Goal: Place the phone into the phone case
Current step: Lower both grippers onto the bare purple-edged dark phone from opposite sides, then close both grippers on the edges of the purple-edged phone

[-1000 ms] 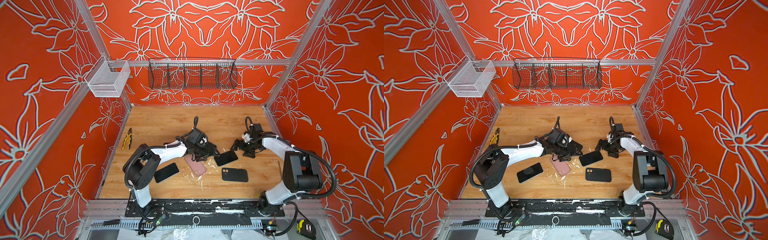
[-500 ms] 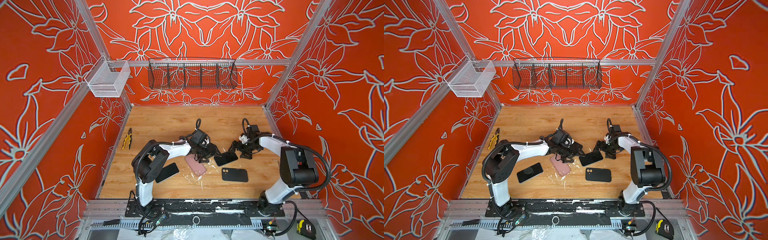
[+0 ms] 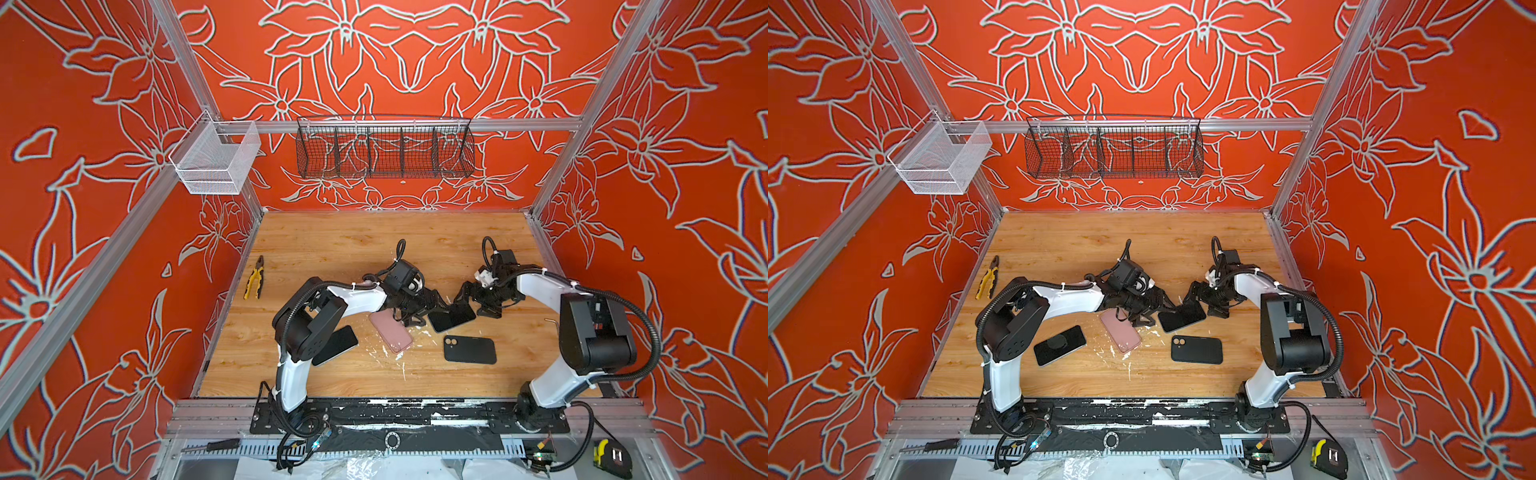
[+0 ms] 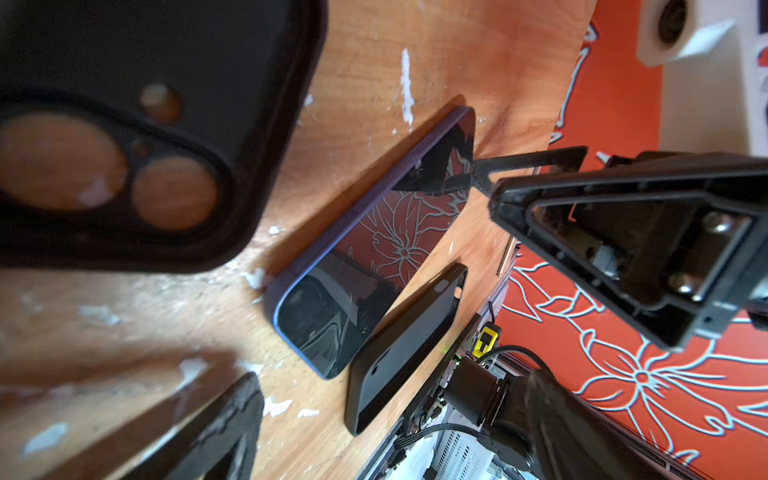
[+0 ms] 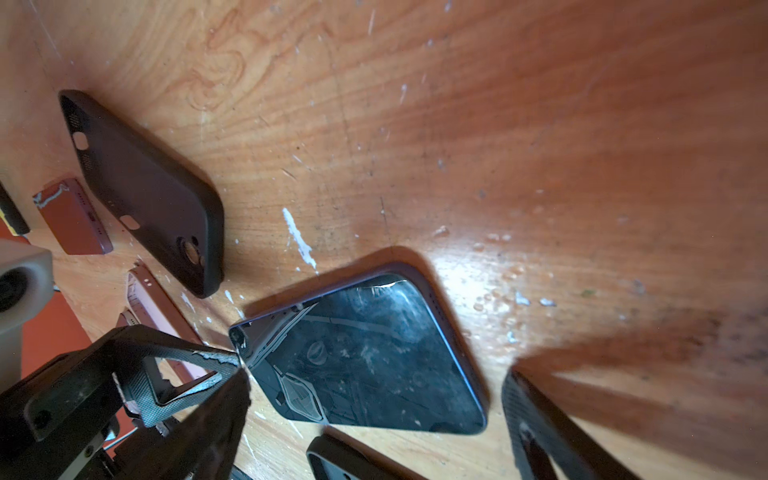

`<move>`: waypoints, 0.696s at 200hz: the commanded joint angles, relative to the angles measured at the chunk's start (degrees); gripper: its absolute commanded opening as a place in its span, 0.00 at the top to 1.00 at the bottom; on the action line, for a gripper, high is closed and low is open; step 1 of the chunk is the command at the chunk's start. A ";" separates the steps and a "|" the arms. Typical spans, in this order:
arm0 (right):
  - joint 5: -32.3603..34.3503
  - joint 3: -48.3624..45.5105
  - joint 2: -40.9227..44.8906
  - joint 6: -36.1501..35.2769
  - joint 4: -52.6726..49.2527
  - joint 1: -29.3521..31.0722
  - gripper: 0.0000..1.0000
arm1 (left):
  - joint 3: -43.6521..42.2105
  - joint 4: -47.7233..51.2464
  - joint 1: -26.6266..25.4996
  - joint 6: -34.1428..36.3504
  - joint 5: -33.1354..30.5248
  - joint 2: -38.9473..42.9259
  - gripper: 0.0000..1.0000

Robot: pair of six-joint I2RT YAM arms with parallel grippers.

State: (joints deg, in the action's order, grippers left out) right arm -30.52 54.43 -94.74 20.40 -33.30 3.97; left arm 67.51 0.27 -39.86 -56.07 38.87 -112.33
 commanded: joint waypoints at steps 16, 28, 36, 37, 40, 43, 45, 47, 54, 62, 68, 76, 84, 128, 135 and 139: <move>-3.49 -2.86 -0.63 1.27 2.22 1.10 0.06 | -1.00 -4.31 -0.29 -2.37 0.68 -1.29 0.03; -4.34 -3.68 -0.45 1.52 2.85 1.56 0.06 | -1.85 -5.78 -0.22 -2.98 -0.10 -0.87 0.03; -4.71 -4.25 -0.16 1.78 3.13 1.96 0.07 | -2.56 -6.46 -0.09 -3.44 -0.60 -0.61 0.03; -4.76 -4.29 -0.17 1.81 3.14 2.03 0.07 | -2.64 -6.58 -0.07 -3.48 -0.67 -0.57 0.03; -4.99 -4.60 -0.05 1.91 3.35 2.09 0.07 | -2.91 -6.93 0.02 -3.65 -0.84 -0.47 0.03; -5.20 -4.86 0.04 2.04 3.56 2.32 0.08 | -3.17 -7.28 0.10 -3.87 -0.94 -0.39 0.03; -5.39 -5.11 0.12 2.19 3.76 2.37 0.08 | -3.35 -7.54 0.17 -3.98 -0.98 -0.35 0.03; -5.48 -5.34 0.20 2.32 3.83 2.54 0.08 | -3.48 -7.80 0.25 -4.09 -1.03 -0.35 0.03; -5.71 -6.12 0.55 2.89 4.41 2.91 0.09 | -4.22 -8.72 0.51 -4.65 -1.21 -0.12 0.03; -6.23 -6.99 0.96 3.47 5.07 3.30 0.09 | -5.17 -9.96 0.78 -5.36 -1.45 0.01 0.03; -6.61 -7.90 1.58 4.16 5.77 3.77 0.09 | -5.84 -10.91 1.03 -5.87 -1.58 0.01 0.03; -6.74 -8.90 2.16 4.99 6.40 4.30 0.09 | -6.82 -12.31 1.33 -6.55 -1.69 0.10 0.03; -6.93 -9.78 2.91 5.61 6.85 4.78 0.09 | -7.80 -13.68 1.68 -7.34 -1.90 0.31 0.03; -5.58 -11.47 6.21 6.69 6.70 5.48 0.09 | -11.58 -18.65 3.03 -9.74 -3.05 1.25 0.03; -5.34 -11.20 6.03 6.60 6.56 5.50 0.10 | -11.76 -18.94 3.11 -9.79 -3.23 1.37 0.02; -5.34 -11.07 5.80 6.58 6.56 5.49 0.10 | -11.91 -19.11 3.12 -9.76 -3.34 1.37 0.01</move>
State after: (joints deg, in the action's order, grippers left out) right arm -36.64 44.60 -88.36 25.74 -23.44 8.84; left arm 57.45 -17.78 -37.41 -64.25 38.63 -111.26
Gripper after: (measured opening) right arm 0.902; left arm 0.979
